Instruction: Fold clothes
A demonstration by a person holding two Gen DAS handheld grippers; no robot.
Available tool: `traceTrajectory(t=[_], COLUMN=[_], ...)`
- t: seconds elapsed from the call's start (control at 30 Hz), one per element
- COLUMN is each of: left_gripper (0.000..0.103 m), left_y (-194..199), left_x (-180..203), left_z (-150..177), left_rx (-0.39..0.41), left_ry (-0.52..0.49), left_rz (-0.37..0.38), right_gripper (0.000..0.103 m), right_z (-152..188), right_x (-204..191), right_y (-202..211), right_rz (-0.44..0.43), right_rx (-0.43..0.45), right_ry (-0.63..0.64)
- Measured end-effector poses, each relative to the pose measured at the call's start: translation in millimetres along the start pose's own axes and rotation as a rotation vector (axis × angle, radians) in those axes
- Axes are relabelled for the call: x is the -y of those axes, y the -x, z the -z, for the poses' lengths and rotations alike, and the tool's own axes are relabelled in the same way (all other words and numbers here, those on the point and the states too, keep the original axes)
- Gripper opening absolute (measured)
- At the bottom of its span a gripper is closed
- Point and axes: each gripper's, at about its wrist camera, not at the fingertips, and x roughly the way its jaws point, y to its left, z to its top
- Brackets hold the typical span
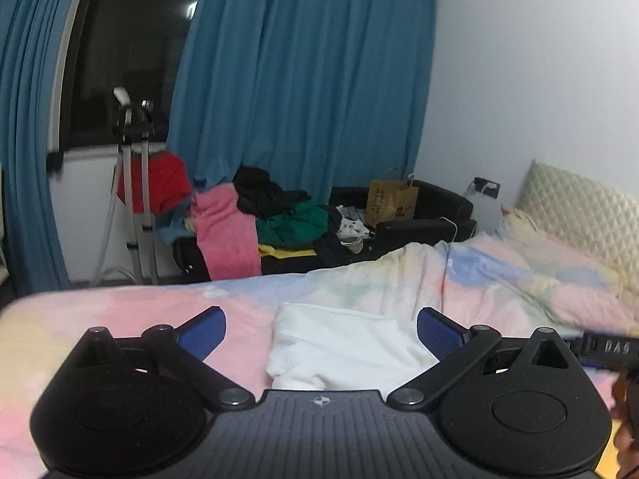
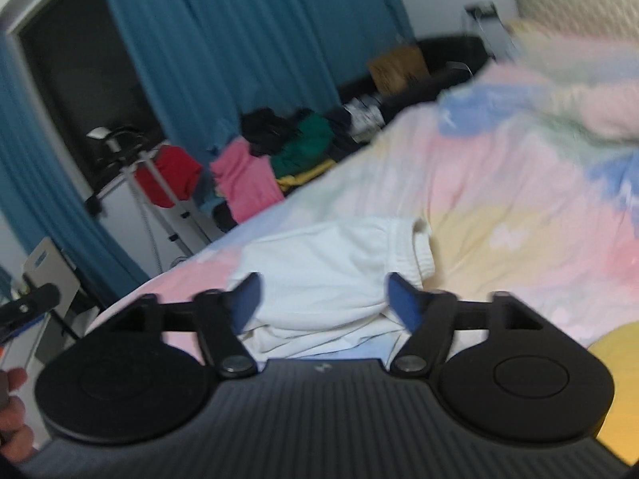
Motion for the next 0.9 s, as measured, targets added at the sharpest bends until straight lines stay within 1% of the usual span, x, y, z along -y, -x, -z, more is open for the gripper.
traceTrajectory(t=[0.03, 0.1, 0.23, 0.3, 0.4, 0.47, 0.5, 0.57, 0.6, 0.77, 0.83, 0.9], left_gripper=[0.103, 0.103, 0.103, 0.103, 0.103, 0.103, 0.103, 0.103, 0.103, 0.103, 0.103, 0.103], left_y=[11.1, 30.0, 62.8, 77.9, 95.2, 106.5, 112.2, 120.5, 124.4, 133.4, 135.5, 133.1], left_x=[4.1, 9.3, 15.1, 16.6, 16.1, 14.8, 13.0, 10.4, 7.9, -3.5, -5.3, -7.5], left_z=[2.3, 7.9, 21.2, 30.1, 44.5, 54.4, 60.0, 68.3, 72.7, 88.0, 95.9, 104.8], left_rx=[0.006, 0.011, 0.032, 0.053, 0.064, 0.074, 0.079, 0.092, 0.101, 0.117, 0.133, 0.135], left_ry=[-0.009, -0.016, -0.022, -0.026, -0.023, -0.022, -0.021, -0.019, -0.017, -0.016, -0.039, -0.048], left_rz=[0.0, 0.001, -0.007, -0.022, -0.011, -0.008, -0.022, -0.082, -0.093, -0.111, -0.132, -0.135], right_gripper=[0.086, 0.085, 0.085, 0.085, 0.085, 0.085, 0.085, 0.085, 0.085, 0.085, 0.085, 0.085], right_z=[1.9, 8.0, 23.8, 33.1, 48.5, 60.0, 66.0, 78.5, 84.2, 109.9, 119.6, 129.5], right_x=[-5.2, -13.3, -29.7, -33.6, -38.5, -42.5, -44.3, -48.1, -50.3, -54.6, -57.5, -59.2], right_y=[9.7, 27.6, 58.5, 68.8, 83.0, 88.5, 90.5, 91.7, 91.8, 84.6, 81.8, 78.1], right_rz=[-0.002, -0.009, -0.029, -0.036, -0.054, -0.057, -0.055, -0.044, -0.038, -0.009, 0.005, 0.017], right_rx=[0.018, 0.053, 0.095, 0.12, 0.144, 0.16, 0.168, 0.184, 0.192, 0.214, 0.231, 0.254], right_ry=[0.023, 0.07, 0.152, 0.172, 0.185, 0.191, 0.198, 0.216, 0.223, 0.25, 0.263, 0.274])
